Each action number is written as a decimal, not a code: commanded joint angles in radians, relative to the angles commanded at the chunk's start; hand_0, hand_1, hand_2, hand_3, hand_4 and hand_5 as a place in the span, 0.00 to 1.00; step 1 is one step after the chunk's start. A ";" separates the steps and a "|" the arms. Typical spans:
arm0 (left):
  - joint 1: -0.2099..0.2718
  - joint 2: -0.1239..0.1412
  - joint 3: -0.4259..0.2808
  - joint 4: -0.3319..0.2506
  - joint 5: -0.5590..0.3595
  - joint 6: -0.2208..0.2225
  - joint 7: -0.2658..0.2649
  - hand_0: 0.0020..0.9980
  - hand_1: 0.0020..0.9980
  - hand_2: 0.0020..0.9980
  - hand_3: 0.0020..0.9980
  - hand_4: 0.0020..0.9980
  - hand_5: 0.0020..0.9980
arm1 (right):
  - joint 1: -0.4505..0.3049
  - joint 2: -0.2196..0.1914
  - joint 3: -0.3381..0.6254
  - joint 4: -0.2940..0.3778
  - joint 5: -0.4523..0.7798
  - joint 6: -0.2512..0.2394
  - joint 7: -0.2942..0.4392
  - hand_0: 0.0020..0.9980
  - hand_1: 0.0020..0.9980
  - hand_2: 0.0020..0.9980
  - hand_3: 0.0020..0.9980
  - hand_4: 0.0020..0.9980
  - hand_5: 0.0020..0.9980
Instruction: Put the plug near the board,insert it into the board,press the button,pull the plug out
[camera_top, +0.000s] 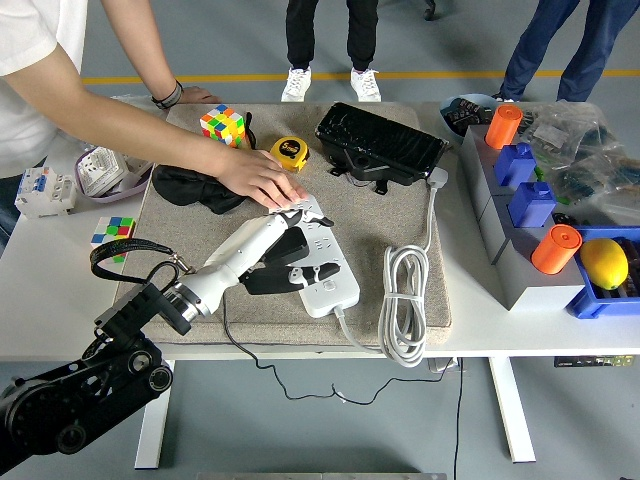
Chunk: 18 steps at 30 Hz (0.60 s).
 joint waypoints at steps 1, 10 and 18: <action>0.002 0.004 -0.003 -0.024 -0.002 -0.020 0.030 0.30 0.49 0.56 0.78 0.91 0.52 | 0.000 0.000 0.001 0.000 0.000 0.000 0.000 0.60 0.61 0.56 0.55 0.76 0.23; 0.001 0.022 -0.018 -0.180 -0.015 -0.201 0.296 0.18 0.27 0.38 0.85 0.88 0.34 | -0.004 -0.002 0.000 0.000 -0.002 0.001 -0.001 0.60 0.61 0.56 0.55 0.76 0.23; -0.015 0.014 -0.008 -0.217 -0.019 -0.333 0.473 0.08 0.13 0.26 0.92 0.78 0.15 | -0.006 -0.005 -0.003 0.001 -0.001 0.001 -0.002 0.60 0.61 0.56 0.55 0.76 0.23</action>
